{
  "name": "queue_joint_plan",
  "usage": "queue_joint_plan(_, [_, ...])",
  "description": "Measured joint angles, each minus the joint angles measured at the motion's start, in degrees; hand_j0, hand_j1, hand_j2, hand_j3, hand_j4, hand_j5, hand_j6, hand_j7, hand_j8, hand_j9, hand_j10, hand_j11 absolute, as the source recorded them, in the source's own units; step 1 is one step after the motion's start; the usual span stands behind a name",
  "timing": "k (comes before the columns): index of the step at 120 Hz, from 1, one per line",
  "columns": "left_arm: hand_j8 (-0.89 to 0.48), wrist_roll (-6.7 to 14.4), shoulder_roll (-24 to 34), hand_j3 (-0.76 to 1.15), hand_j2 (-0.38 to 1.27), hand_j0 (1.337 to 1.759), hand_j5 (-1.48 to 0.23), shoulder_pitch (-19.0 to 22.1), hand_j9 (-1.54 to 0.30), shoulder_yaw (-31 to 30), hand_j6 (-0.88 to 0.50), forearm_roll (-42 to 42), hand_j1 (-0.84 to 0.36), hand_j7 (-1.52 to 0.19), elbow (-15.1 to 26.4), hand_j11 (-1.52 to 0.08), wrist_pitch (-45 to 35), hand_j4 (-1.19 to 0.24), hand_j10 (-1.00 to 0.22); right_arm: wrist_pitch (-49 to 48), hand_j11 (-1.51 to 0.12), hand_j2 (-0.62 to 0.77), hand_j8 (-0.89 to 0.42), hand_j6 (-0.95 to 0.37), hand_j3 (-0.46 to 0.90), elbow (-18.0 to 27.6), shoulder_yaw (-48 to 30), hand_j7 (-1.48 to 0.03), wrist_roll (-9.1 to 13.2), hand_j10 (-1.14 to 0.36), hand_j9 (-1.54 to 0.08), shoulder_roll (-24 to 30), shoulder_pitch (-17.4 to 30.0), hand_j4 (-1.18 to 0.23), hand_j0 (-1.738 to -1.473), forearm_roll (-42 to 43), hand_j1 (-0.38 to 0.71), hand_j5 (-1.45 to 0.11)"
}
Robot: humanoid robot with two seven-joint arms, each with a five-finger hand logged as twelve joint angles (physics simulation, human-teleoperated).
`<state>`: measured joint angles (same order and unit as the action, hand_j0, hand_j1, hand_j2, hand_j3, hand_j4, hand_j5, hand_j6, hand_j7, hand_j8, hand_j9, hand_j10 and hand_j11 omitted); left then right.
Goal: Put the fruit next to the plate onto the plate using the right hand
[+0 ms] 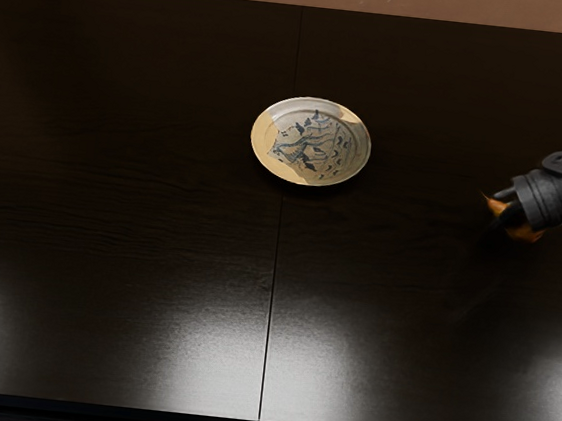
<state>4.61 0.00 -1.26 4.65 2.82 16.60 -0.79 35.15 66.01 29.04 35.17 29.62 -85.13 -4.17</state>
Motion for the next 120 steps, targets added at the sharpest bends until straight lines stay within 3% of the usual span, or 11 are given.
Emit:
queue_joint_plan(11, [0.00,0.0,0.0,0.00,0.00,1.658,0.00,0.0,0.00,0.0,0.00,0.0,0.34,0.00,0.0,0.00,0.0,0.00,0.00,-1.4,-1.16,0.19,-0.53,-0.61,0.00,0.0,-6.1,-1.13,0.2,-0.47,-1.15,5.4,0.0,-0.90,-1.645,0.7,0.33,-1.11])
queue_joint_plan(16, [0.00,0.0,0.0,0.00,0.00,1.658,0.00,-0.1,0.00,0.0,0.00,0.0,0.34,0.00,0.0,0.00,0.0,0.00,0.00,-3.0,-1.15,0.28,-0.53,-0.61,0.00,0.0,-8.8,-1.13,0.1,-0.48,-1.14,7.1,0.0,-0.90,-1.645,0.8,0.36,-1.10])
queue_joint_plan(32, [0.00,0.0,0.0,0.00,0.00,1.658,0.00,-0.1,0.00,0.0,0.00,0.0,0.34,0.00,0.0,0.00,0.0,0.00,0.00,-5.8,-1.15,0.19,-0.54,-0.64,0.00,-0.2,-15.7,-1.13,0.0,-0.46,-1.12,7.1,-0.6,-0.91,-1.643,3.1,0.37,-1.08])
queue_joint_plan(41, [0.00,0.0,0.0,0.00,0.00,1.658,0.00,-0.1,0.00,0.0,0.00,0.0,0.34,0.00,0.0,0.00,0.0,0.00,0.00,-6.4,-1.14,0.19,-0.56,-0.64,0.00,-2.4,-18.3,-1.13,0.0,-0.47,-1.11,2.7,-1.4,-0.92,-1.642,4.7,0.37,-1.07])
queue_joint_plan(76, [0.00,0.0,0.0,0.00,0.00,1.658,0.00,0.0,0.00,0.0,0.00,0.0,0.34,0.00,0.0,0.00,0.0,0.00,0.00,-7.0,-1.13,0.15,-0.58,-0.66,0.00,-18.3,-25.9,-1.13,0.0,-0.47,-1.10,-23.2,0.0,-0.93,-1.641,11.5,0.35,-1.07])
queue_joint_plan(103, [0.00,0.0,0.0,0.00,0.00,1.658,0.00,0.0,0.00,0.0,0.00,0.0,0.34,0.00,0.0,0.00,0.0,0.00,0.00,-8.4,-1.12,0.10,-0.60,-0.70,0.00,-23.8,-29.6,-1.13,0.0,-0.49,-1.10,-28.9,0.2,-0.96,-1.639,13.8,0.34,-1.08])
queue_joint_plan(108, [0.00,0.0,0.0,0.00,0.00,1.658,0.00,-0.1,0.00,0.0,0.00,0.0,0.34,0.00,0.0,0.00,0.0,0.00,0.00,-8.6,-1.04,0.10,-0.58,-0.67,0.00,-24.2,-29.5,-1.05,-0.1,-0.47,-1.03,-29.1,0.3,-0.90,-1.642,14.1,0.32,-1.01])
queue_joint_plan(120, [0.00,0.0,0.0,0.00,0.00,1.658,0.00,-0.1,0.00,0.0,0.00,0.0,0.34,0.00,0.0,0.00,0.0,0.00,0.00,-8.9,-0.68,0.06,-0.39,-0.44,0.00,-25.1,-28.6,-0.69,-0.1,-0.32,-0.67,-29.4,0.5,-0.58,-1.648,15.3,0.10,-0.66])
